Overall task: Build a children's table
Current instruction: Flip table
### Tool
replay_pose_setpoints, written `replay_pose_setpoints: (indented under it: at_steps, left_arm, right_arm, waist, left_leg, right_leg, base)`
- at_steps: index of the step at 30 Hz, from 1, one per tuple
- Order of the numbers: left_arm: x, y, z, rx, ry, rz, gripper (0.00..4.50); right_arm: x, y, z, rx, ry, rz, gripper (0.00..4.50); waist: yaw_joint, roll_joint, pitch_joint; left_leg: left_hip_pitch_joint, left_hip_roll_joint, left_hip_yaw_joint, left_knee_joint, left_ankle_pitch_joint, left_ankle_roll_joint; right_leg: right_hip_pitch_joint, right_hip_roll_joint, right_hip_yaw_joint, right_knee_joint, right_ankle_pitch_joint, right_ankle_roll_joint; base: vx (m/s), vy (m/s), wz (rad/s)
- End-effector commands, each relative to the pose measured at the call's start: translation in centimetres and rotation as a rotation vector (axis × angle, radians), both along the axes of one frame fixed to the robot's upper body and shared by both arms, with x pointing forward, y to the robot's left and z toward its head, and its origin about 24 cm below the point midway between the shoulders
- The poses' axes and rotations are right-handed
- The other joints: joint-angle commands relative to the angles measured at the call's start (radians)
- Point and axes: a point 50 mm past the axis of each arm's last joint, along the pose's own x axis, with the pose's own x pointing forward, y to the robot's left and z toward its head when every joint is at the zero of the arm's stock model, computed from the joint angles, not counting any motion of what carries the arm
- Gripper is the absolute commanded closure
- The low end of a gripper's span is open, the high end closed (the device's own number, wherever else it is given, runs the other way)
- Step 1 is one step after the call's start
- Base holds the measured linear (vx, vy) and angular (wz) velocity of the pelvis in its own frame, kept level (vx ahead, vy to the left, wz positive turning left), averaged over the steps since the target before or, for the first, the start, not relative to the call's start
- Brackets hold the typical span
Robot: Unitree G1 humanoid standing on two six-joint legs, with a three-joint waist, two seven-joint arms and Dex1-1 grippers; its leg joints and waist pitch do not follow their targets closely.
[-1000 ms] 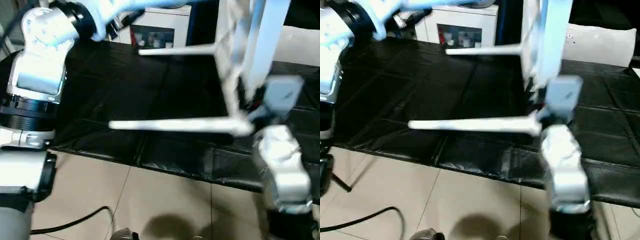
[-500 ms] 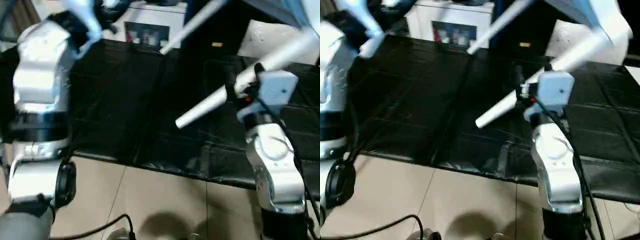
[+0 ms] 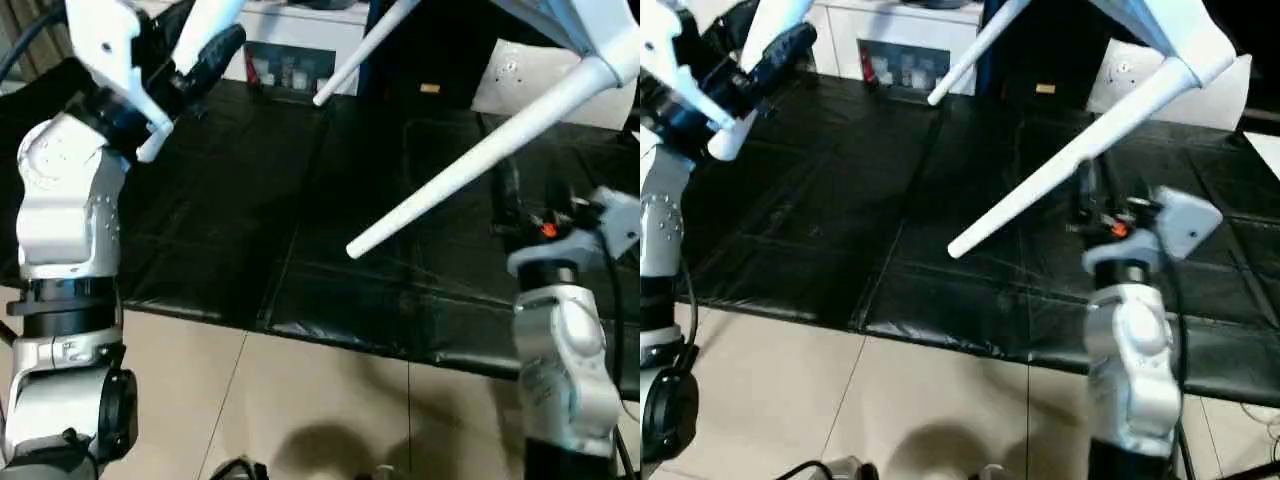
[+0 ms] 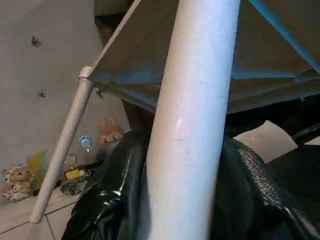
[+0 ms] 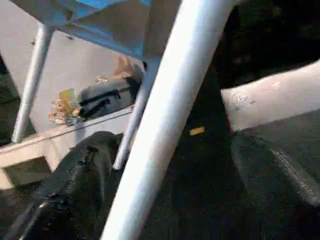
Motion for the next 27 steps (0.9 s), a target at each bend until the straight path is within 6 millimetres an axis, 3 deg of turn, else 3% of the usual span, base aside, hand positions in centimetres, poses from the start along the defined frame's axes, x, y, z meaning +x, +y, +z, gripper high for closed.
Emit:
replay_pose_setpoints:
  at_steps: [1, 6, 9, 12, 14, 15, 19, 21, 24, 27]
  left_arm:
    - [-0.5, 0.3, 1.2, -0.057, -0.068, -0.03, 2.6]
    - [-0.3, 0.7, 0.7, -0.037, -0.062, -0.033, 2.68]
    - [-0.2, 0.6, 0.4, -0.02, -0.05, -0.039, 2.7]
    - [-0.1, 0.6, 0.3, -0.009, -0.046, -0.041, 2.72]
    - [-0.1, 0.9, 0.0, -0.002, -0.036, -0.038, 2.73]
    - [0.0, 1.0, -0.1, 0.0, -0.032, -0.037, 2.74]
    - [0.3, 1.5, -1.2, -0.008, 0.008, -0.019, 2.76]
    - [0.8, 1.8, -3.1, 0.001, 0.082, 0.01, 2.76]
    - [1.4, 1.8, -6.0, 0.016, 0.178, 0.033, 2.76]
    - [2.0, 1.3, -9.0, 0.035, 0.267, 0.06, 2.77]
  right_arm:
    - [0.7, -0.5, 0.0, 0.038, 0.0, 0.03, 0.15]
    - [3.8, -1.3, -0.1, 0.133, 0.019, 0.177, 0.0]
    - [5.7, -2.1, -0.2, 0.161, 0.035, 0.209, 0.0]
    - [6.5, -2.4, 0.0, 0.157, 0.037, 0.228, 0.0]
    - [7.3, -1.8, 1.0, 0.161, -0.007, 0.361, 0.0]
    - [7.3, -1.5, 1.4, 0.166, -0.027, 0.414, 0.0]
    - [6.4, -0.2, 2.7, 0.119, -0.09, 0.601, 0.0]
    - [5.1, 0.3, 3.2, 0.089, -0.117, 0.688, 0.0]
    - [3.2, 0.5, 3.5, 0.052, -0.137, 0.757, 0.0]
    - [1.8, 0.4, 3.7, -0.002, -0.136, 0.775, 0.0]
  waist:
    - [0.0, -0.002, -0.074]
    - [0.0, 0.002, -0.078]
    - [0.002, -0.006, -0.081]
    - [0.006, -0.003, -0.081]
    - [0.007, -0.007, -0.082]
    - [0.008, -0.012, -0.081]
    - [0.014, -0.012, -0.081]
    - [0.015, -0.019, -0.081]
    - [0.023, -0.017, -0.077]
    - [0.034, -0.015, -0.073]
  left_leg:
    - [0.033, 0.048, -0.027, -0.067, -0.202, -0.013]
    - [0.031, 0.047, -0.024, -0.06, -0.161, 0.0]
    - [0.028, 0.047, -0.021, -0.058, -0.116, 0.014]
    - [0.03, 0.049, -0.02, -0.056, -0.129, 0.015]
    - [0.029, 0.048, -0.02, -0.055, -0.125, 0.024]
    - [0.028, 0.049, -0.02, -0.055, -0.123, 0.031]
    - [0.03, 0.054, -0.021, -0.056, -0.107, 0.046]
    - [0.029, 0.053, -0.02, -0.056, -0.099, 0.052]
    - [0.032, 0.055, -0.02, -0.059, -0.119, 0.05]
    - [0.041, 0.058, -0.021, -0.063, -0.172, 0.021]
  right_leg:
    - [0.037, -0.075, 0.046, -0.085, -0.161, -0.147]
    - [0.043, -0.075, 0.045, -0.078, -0.098, -0.184]
    - [0.048, -0.074, 0.043, -0.072, -0.037, -0.212]
    - [0.048, -0.076, 0.042, -0.073, -0.066, -0.224]
    - [0.051, -0.076, 0.042, -0.071, -0.058, -0.228]
    - [0.052, -0.077, 0.041, -0.073, -0.066, -0.228]
    - [0.052, -0.078, 0.041, -0.071, -0.054, -0.225]
    - [0.053, -0.078, 0.041, -0.071, -0.045, -0.223]
    - [0.048, -0.079, 0.042, -0.078, -0.092, -0.203]
    - [0.039, -0.082, 0.043, -0.088, -0.184, -0.176]
  base:
    - [0.0, 0.0, 0.0]
    - [0.0, 0.0, 0.0]
    - [0.0, 0.0, 0.0]
    - [0.0, 0.0, 0.0]
    - [0.0, 0.0, 0.0]
    - [0.0, 0.0, 0.0]
    - [0.0, 0.0, 0.0]
    - [0.0, 0.0, 0.0]
    - [0.0, 0.0, 0.0]
    - [0.0, 0.0, 0.0]
